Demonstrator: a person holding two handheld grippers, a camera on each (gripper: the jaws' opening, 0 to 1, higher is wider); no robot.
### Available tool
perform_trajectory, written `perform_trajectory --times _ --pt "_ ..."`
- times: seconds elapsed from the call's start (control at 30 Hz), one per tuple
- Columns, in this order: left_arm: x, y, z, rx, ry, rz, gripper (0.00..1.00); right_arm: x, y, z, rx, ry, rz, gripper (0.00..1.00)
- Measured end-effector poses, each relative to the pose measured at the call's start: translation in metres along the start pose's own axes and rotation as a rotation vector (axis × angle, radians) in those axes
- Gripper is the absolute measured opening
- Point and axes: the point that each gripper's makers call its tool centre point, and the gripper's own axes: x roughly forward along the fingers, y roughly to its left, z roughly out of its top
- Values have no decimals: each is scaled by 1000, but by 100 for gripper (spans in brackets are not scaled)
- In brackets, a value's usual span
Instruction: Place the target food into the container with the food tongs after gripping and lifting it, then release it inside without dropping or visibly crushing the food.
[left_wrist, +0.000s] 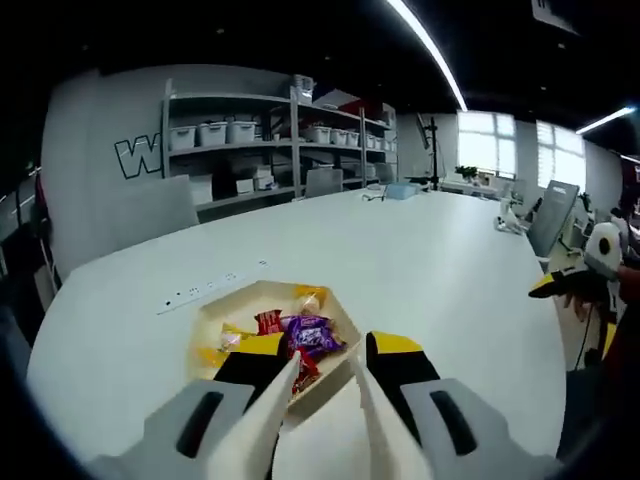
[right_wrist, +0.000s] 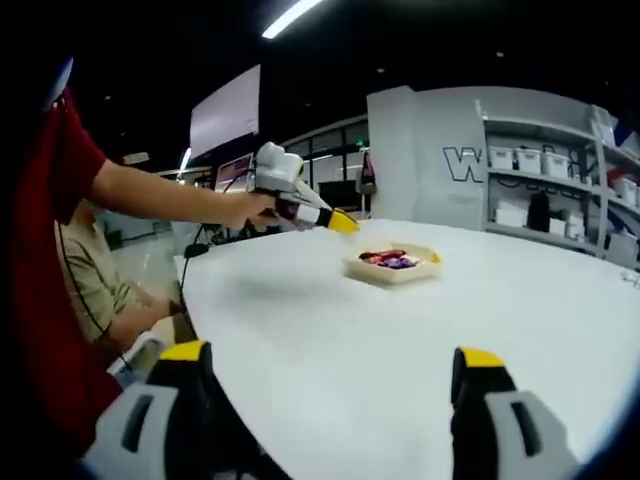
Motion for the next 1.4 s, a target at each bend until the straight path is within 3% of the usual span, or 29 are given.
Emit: perform_trajectory --times 0.3,0.57,0.73,0.87,0.97,1.17,1.4 --pt "-18 -6 -12 16 9 -4 29 7 10 8 -20 -6 33 99" --pt "-30 -12 -22 -39 -22 -15 30 15 17 15 -58 -14 43 99" --pt "-42 -19 -28 -48 -37 -15 30 18 16 10 -98 4 34 90" --pt "-51 -23 -32 -47 -51 -18 30 23 20 8 -126 22 40 89" --pt "-58 -32 -27 -29 -97 -40 30 27 20 9 -124 34 39 85" --pt "-66 -46 -31 -45 -117 -55 30 33 26 31 -43 -59 74 65" --pt "-72 -59 -35 -36 -124 -80 29 47 33 35 -119 -42 94 58"
